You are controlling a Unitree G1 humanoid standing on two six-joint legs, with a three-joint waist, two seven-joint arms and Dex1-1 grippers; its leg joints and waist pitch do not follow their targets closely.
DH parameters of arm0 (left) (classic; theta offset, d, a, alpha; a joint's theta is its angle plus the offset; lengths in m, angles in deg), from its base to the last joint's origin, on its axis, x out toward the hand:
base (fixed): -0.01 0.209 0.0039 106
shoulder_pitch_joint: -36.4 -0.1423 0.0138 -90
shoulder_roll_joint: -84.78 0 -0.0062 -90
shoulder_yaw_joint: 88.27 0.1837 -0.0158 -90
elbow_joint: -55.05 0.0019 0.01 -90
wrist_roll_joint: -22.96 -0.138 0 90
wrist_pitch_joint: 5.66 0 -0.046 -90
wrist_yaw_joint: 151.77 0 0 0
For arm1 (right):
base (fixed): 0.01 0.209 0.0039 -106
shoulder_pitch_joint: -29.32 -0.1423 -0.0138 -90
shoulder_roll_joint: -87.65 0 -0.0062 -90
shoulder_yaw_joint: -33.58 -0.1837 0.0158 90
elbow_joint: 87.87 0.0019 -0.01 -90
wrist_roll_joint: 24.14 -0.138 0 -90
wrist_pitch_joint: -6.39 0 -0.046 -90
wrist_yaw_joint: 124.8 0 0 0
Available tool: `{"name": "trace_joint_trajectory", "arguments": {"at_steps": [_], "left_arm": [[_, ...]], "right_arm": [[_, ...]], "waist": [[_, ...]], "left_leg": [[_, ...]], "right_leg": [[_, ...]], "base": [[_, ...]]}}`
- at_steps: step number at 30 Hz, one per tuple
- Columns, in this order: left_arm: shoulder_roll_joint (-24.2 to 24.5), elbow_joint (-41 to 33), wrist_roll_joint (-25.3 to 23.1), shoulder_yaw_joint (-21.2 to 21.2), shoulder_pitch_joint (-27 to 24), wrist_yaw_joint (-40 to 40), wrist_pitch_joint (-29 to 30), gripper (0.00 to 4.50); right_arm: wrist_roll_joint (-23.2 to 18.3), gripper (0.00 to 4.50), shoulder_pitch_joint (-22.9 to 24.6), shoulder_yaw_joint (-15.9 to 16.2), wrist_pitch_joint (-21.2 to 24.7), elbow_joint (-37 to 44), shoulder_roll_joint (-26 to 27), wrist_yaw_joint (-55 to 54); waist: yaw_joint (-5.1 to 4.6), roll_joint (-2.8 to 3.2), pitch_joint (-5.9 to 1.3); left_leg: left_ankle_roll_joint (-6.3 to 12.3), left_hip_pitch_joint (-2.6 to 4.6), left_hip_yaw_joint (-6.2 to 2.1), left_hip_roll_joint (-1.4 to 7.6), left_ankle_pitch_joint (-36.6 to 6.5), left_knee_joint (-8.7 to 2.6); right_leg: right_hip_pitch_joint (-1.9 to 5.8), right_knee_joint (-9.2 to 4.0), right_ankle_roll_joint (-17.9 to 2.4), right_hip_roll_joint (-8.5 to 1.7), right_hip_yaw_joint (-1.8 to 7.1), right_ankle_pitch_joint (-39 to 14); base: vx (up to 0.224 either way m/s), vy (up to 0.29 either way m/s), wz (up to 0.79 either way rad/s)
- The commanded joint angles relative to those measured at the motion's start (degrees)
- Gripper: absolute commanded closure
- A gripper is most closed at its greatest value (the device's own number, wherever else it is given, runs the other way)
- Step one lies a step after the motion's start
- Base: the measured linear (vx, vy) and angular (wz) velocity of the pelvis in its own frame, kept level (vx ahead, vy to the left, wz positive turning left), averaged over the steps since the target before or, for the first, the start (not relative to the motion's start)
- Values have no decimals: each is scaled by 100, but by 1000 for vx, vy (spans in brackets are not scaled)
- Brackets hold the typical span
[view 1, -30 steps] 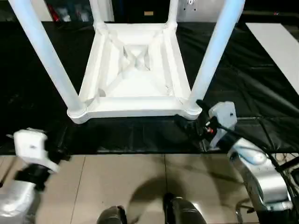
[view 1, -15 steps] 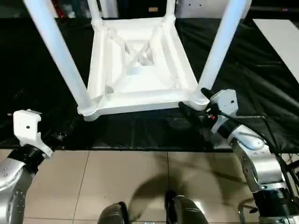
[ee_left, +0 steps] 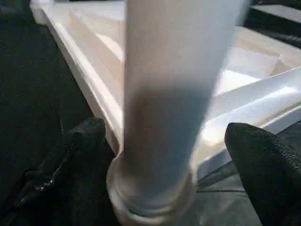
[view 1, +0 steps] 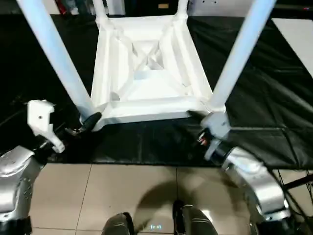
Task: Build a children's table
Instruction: Flip table
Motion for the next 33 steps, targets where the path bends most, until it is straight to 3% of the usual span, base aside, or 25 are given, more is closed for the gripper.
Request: {"name": "trace_joint_trajectory", "arguments": {"at_steps": [1,2,3,4,5,6,8,11,12,14,17,27,33], "left_arm": [[-32,47,-41,78,15,-30,-68,32],[-76,26,5,78,25,-17,-45,40],[-100,9,1,82,17,16,-55,40],[-128,-10,4,83,2,50,-62,43],[-151,-24,26,75,-13,65,-53,52],[-154,-26,25,74,-17,71,-52,66],[-224,-27,-35,65,-85,176,-137,82],[-259,13,-60,54,-87,207,-199,105],[-262,33,-90,54,-81,221,-232,105],[-290,78,-125,37,-54,261,-288,125],[-332,112,-88,21,-9,308,-288,147],[-440,109,-59,29,-34,444,-308,224],[-683,-102,86,52,-181,606,-231,240]], "right_arm": [[-26,0,103,98,161,224,2,40],[-31,0,122,127,243,270,2,45],[-59,0,148,150,301,335,0,57],[-86,0,178,175,354,407,-2,67],[-85,0,191,182,352,425,1,59],[-83,0,192,184,352,427,3,56],[-217,0,211,218,597,452,75,32],[-370,0,192,212,828,471,151,34],[-417,0,188,199,923,485,182,14],[-490,0,180,188,1127,528,237,-14],[-445,0,194,246,1153,561,256,-1],[-352,0,179,297,1241,596,284,-118],[-308,0,202,300,1242,596,297,-185]], "waist": [[33,47,-602],[47,92,-630],[38,56,-640],[67,56,-635],[94,56,-604],[94,56,-604],[95,-3,-534],[104,35,-493],[104,35,-493],[108,34,-494],[104,30,-496],[111,42,-519],[123,29,-503]], "left_leg": [[915,-35,-44,234,462,-350],[1097,-55,-42,211,805,-297],[1187,-80,-38,200,932,-285],[1325,-108,-38,212,1007,-275],[1363,-105,-21,229,805,-280],[1363,-105,-21,229,805,-280],[1076,-101,-12,243,50,-342],[695,-47,-4,254,-432,-381],[695,-47,-4,254,-432,-381],[524,-56,-24,266,-521,-407],[441,-62,-18,267,-566,-412],[495,-96,-22,246,-346,-390],[455,-106,-24,246,-463,-396]], "right_leg": [[414,-92,-1532,-401,333,-86],[417,-11,-1658,-397,331,410],[436,-5,-1686,-389,322,575],[436,-3,-1726,-398,306,634],[415,-50,-1709,-408,291,315],[415,-50,-1709,-408,291,315],[426,-204,-1449,-408,267,-1021],[372,-293,-1121,-387,266,-1983],[372,-293,-1121,-387,266,-1983],[362,-298,-970,-382,266,-2102],[351,-295,-974,-381,274,-1995],[376,-257,-1030,-380,272,-1622],[380,-285,-937,-389,269,-1898]], "base": [[101,-25,3],[65,-33,1],[0,0,0],[0,0,0],[0,0,0],[0,0,0],[0,0,0],[0,0,0],[0,0,0],[0,0,0],[0,0,0],[0,0,0],[0,0,0]]}}
